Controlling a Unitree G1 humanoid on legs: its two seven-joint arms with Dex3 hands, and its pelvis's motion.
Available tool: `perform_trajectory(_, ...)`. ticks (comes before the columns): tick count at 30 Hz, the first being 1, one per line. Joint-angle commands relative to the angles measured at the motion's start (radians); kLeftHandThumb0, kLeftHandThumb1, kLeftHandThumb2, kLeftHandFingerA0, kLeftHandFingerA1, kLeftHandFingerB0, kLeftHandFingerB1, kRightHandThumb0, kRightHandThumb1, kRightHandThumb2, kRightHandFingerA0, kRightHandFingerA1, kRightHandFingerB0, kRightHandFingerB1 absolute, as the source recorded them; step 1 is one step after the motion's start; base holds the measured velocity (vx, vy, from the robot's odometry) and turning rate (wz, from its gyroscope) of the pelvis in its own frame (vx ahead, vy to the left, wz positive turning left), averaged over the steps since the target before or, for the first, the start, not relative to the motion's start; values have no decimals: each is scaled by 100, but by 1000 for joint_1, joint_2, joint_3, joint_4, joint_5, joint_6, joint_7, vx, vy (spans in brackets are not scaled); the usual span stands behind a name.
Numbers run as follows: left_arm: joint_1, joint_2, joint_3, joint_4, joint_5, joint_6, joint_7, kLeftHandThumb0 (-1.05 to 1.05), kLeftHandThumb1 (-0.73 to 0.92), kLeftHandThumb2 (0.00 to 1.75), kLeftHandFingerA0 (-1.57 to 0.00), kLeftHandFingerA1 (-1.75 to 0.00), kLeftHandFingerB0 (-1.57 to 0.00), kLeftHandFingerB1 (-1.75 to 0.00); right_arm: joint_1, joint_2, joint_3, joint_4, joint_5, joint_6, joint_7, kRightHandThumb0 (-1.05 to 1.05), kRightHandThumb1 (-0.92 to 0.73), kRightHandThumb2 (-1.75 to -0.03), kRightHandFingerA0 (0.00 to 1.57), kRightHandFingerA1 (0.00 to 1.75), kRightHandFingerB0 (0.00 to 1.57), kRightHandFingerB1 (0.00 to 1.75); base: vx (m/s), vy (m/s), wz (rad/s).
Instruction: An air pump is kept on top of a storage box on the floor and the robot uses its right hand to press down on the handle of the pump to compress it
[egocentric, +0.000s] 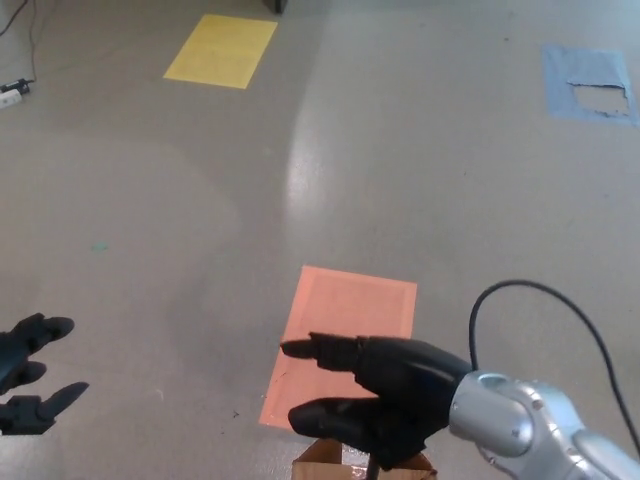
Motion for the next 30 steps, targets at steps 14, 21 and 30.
perform_trajectory(14,26,23,21,-2,-9,7,-9,-50,64,77,-21,-42,-10,-36,-67,268,33,876,-100,-164,-317,-76,-87,-69,11,26,10,24,0,0,0)
perform_trajectory(21,26,25,23,-2,-11,12,-13,-42,74,63,-27,-35,-13,-28,-97,312,56,1007,-132,-176,-351,-80,-70,-105,8,39,7,33,0,0,0)
perform_trajectory(30,44,20,33,-5,-15,5,-14,-46,63,75,-24,-42,-11,-35,-127,355,49,1118,-139,-192,-377,-79,-70,-104,8,37,7,34,0,0,0)
